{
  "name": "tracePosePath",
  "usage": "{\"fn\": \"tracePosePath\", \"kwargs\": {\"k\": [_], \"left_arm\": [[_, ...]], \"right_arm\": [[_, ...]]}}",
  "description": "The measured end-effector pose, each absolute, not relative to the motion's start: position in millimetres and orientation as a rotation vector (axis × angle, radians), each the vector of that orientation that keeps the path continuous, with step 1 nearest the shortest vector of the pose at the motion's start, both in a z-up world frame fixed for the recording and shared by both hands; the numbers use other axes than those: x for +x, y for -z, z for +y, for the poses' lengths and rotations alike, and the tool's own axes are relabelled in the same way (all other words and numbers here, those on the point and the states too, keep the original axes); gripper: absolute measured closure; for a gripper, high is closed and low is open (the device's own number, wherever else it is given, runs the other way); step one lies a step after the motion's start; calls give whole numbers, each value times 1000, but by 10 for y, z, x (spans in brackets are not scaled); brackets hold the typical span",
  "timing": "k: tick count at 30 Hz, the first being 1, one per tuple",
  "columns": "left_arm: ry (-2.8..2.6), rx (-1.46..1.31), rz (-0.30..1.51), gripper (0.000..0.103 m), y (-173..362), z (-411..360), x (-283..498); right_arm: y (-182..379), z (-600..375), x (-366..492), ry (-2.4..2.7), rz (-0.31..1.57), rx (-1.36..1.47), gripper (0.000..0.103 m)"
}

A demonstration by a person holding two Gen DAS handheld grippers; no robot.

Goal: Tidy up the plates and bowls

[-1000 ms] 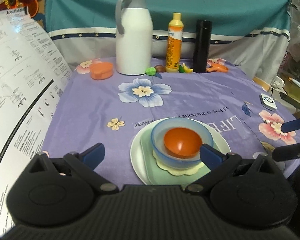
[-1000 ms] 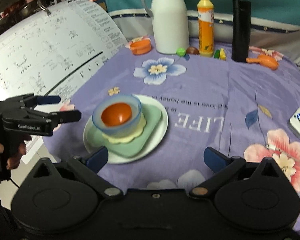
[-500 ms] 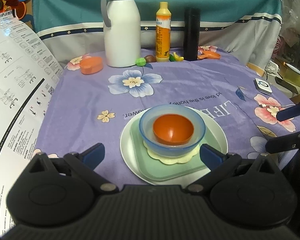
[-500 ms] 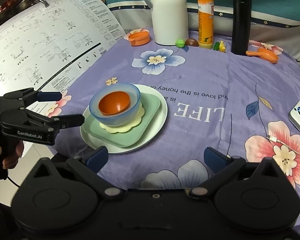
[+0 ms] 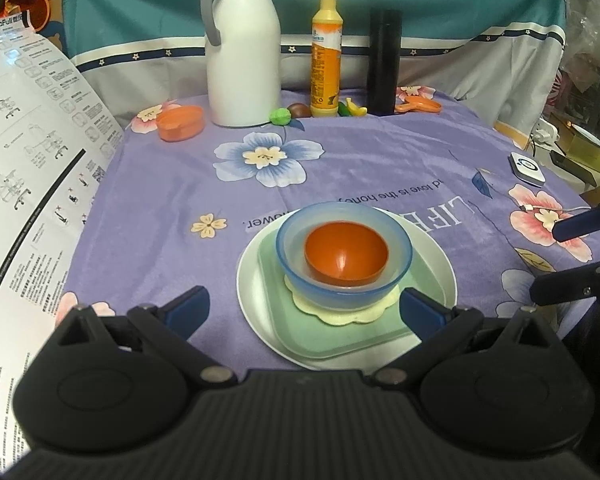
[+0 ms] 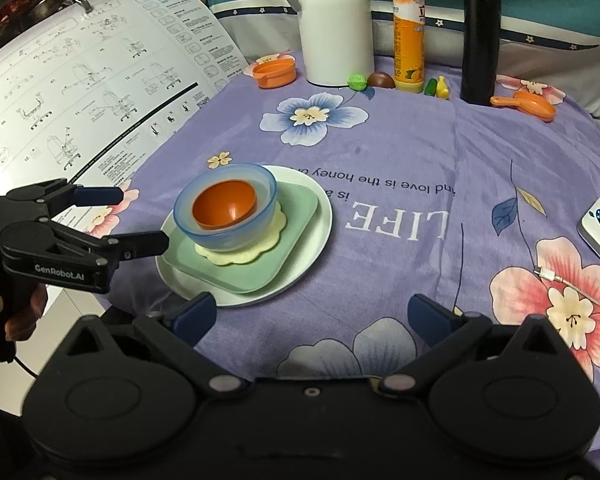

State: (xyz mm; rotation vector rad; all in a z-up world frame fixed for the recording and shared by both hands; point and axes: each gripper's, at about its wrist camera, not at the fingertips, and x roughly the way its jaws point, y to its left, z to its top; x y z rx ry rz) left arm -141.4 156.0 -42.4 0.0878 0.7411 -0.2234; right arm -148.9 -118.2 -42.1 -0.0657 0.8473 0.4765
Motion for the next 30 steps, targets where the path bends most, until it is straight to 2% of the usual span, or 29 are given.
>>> {"fn": "tracePosePath", "kwargs": {"k": [30], "left_arm": [[266, 116, 746, 0, 469, 1542, -1383]], "right_arm": [[475, -1122, -1446, -472, 861, -85, 0]]}}
